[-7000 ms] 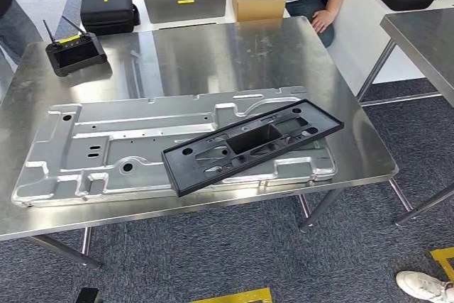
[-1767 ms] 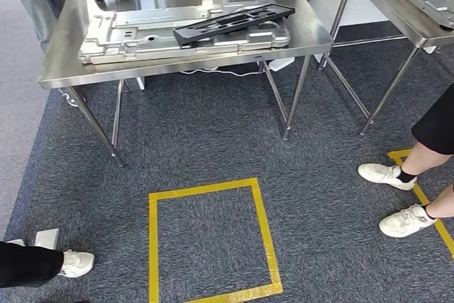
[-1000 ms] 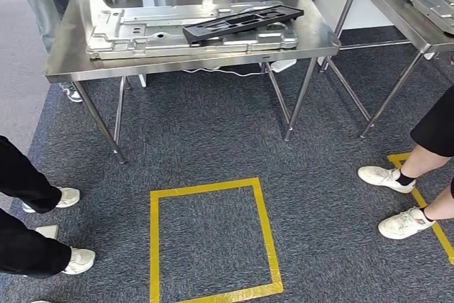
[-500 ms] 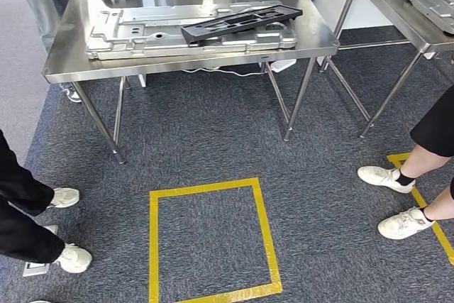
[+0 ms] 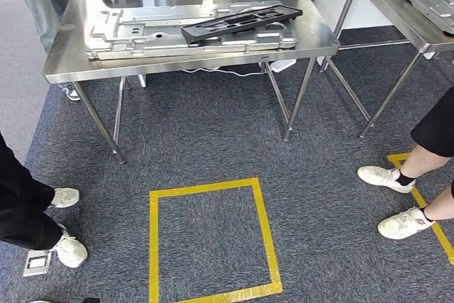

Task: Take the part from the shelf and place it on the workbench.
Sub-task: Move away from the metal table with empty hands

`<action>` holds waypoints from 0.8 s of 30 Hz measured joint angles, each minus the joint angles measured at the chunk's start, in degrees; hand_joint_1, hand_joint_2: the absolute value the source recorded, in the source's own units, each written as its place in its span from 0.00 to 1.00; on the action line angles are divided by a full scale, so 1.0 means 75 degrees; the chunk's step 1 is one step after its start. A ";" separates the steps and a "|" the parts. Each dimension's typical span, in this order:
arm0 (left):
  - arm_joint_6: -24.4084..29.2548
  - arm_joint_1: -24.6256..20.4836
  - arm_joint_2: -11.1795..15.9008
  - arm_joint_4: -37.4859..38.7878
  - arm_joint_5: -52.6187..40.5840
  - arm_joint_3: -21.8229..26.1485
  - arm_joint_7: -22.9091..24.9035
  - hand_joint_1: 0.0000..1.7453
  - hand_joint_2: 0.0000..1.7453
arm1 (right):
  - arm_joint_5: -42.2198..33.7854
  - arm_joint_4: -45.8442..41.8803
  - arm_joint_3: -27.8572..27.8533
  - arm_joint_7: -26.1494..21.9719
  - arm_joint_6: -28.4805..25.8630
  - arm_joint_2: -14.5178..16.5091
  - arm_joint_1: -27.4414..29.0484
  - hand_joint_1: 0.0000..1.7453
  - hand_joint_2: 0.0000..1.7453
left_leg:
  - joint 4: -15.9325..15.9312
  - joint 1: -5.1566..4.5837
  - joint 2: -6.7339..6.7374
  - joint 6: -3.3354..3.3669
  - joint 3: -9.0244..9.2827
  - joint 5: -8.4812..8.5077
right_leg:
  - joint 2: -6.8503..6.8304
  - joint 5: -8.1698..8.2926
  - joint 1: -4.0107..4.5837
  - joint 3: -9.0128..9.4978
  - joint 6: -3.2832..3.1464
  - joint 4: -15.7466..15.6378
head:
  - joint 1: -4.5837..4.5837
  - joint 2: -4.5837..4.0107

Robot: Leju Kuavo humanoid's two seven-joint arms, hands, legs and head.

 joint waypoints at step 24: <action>-0.0021 -0.0672 -0.0286 0.0189 -0.2605 0.3324 -0.0931 0.00 1.00 | 0.2429 0.0528 -0.3430 -0.0209 0.0290 0.0297 -0.0544 0.00 1.00 | 0.0000 0.0000 0.0000 0.0000 -0.0001 0.0000 | 0.0000 0.0000 0.0000 0.0000 0.0000 0.0000 | 0.0000 0.0000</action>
